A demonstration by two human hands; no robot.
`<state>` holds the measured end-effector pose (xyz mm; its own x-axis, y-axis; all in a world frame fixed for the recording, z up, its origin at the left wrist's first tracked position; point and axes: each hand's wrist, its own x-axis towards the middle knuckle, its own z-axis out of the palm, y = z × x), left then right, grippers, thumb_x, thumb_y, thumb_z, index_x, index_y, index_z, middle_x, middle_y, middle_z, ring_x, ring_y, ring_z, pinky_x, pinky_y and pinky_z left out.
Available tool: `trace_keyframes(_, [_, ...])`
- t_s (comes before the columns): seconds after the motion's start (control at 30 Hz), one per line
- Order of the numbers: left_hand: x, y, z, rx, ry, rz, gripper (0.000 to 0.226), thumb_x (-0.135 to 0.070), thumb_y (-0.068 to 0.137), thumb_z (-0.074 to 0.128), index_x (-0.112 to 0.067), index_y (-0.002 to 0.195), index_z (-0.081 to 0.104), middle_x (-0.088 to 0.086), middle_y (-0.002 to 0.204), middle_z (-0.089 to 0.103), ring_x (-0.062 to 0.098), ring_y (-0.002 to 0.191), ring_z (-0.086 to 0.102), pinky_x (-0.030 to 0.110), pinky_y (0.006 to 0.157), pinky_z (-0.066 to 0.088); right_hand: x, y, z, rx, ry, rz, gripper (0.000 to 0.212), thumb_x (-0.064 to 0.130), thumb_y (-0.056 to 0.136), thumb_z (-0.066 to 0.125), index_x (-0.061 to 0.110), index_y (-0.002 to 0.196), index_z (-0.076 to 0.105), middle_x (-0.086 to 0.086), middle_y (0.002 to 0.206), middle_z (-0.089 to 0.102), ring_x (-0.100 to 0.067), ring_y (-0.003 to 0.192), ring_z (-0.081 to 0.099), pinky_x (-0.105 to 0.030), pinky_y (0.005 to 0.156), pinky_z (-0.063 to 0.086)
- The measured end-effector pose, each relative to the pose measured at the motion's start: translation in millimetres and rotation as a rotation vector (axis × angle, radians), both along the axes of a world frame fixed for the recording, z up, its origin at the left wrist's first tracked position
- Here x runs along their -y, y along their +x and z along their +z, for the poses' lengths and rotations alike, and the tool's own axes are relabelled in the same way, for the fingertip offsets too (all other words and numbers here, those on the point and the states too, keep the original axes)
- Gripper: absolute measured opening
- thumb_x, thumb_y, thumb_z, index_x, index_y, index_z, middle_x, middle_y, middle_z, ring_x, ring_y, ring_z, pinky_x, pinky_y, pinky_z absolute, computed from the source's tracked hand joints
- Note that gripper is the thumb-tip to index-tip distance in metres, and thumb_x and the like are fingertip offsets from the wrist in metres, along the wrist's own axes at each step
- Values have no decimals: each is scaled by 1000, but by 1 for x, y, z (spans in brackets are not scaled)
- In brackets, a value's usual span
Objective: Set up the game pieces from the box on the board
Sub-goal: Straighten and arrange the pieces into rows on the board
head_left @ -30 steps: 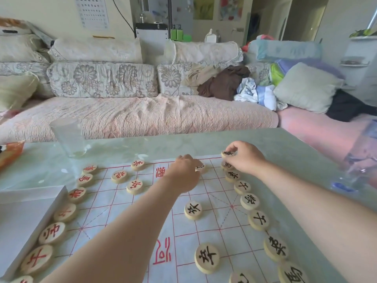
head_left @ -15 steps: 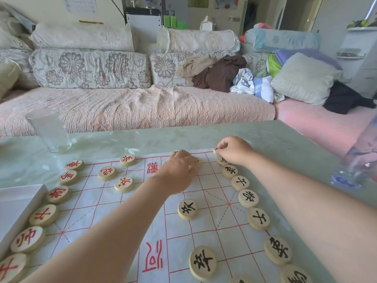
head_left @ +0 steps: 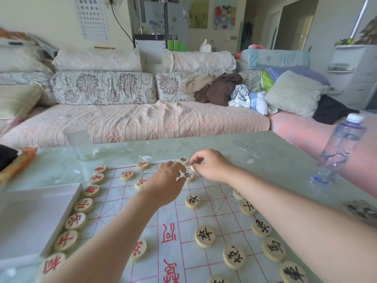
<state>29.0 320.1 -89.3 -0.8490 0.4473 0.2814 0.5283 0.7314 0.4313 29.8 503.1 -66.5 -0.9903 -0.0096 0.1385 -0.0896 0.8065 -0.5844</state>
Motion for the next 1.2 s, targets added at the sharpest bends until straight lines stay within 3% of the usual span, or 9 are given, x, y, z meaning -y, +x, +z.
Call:
trace_keyframes(0.2, [66,59,13,38,-22,45,14,-25,91,54,-28,102,62,-13,93,55,9,80,54,23,66,40,64,59,12,49,-25,143,11,23,91,65,27,95,75,7,94,71,-11,90,64,-23,79,47])
trace_keyframes(0.43, [146,123,8,90,-127,72,14,-30,92,55,-36,103,60,-17,93,56,1,82,56,14,66,43,130,124,0,185,48,307,21,22,90,64,28,110,70,9,109,67,-10,98,60,-22,78,44])
trace_keyframes(0.57, [172,145,-3,138,-128,97,14,-36,88,60,-43,100,58,-20,97,55,-2,87,54,10,68,40,148,139,-10,201,179,333,45,15,88,61,28,131,60,6,136,54,-12,124,52,-23,98,40])
trace_keyframes(0.63, [181,151,-7,186,-121,103,18,-44,84,62,-46,101,57,-22,102,55,-3,91,53,17,77,45,153,141,-14,227,233,340,57,11,87,56,35,138,53,9,150,44,-13,137,43,-25,107,36])
trace_keyframes(0.7, [186,157,-8,217,-164,78,30,-51,79,65,-45,108,57,-23,109,53,-2,97,50,19,81,41,155,139,-19,242,280,350,63,10,86,53,41,141,48,11,156,37,-15,141,38,-28,111,35])
trace_keyframes(0.9, [196,162,-14,166,-255,42,61,-64,64,72,-42,118,54,-21,111,50,1,102,43,16,80,32,160,135,-27,202,374,414,56,10,89,52,39,137,53,10,137,51,-15,125,50,-31,102,42])
trace_keyframes(0.97, [197,159,-17,126,-295,75,65,-74,59,67,-42,114,55,-22,107,52,2,100,45,21,81,36,161,132,-28,183,386,399,47,21,92,57,39,135,55,10,134,51,-15,121,52,-31,99,43])
trace_keyframes(1.07, [198,152,-19,112,-341,108,67,-82,55,60,-42,108,58,-22,101,55,4,95,50,29,87,44,161,129,-28,164,415,360,50,45,88,63,37,137,53,8,134,51,-14,120,52,-28,95,41])
trace_keyframes(1.2, [201,148,-21,139,-312,44,58,-70,65,66,-40,114,60,-20,104,57,4,94,49,23,82,40,157,127,-31,195,389,346,63,50,80,70,39,138,50,13,132,49,-11,119,50,-26,94,40])
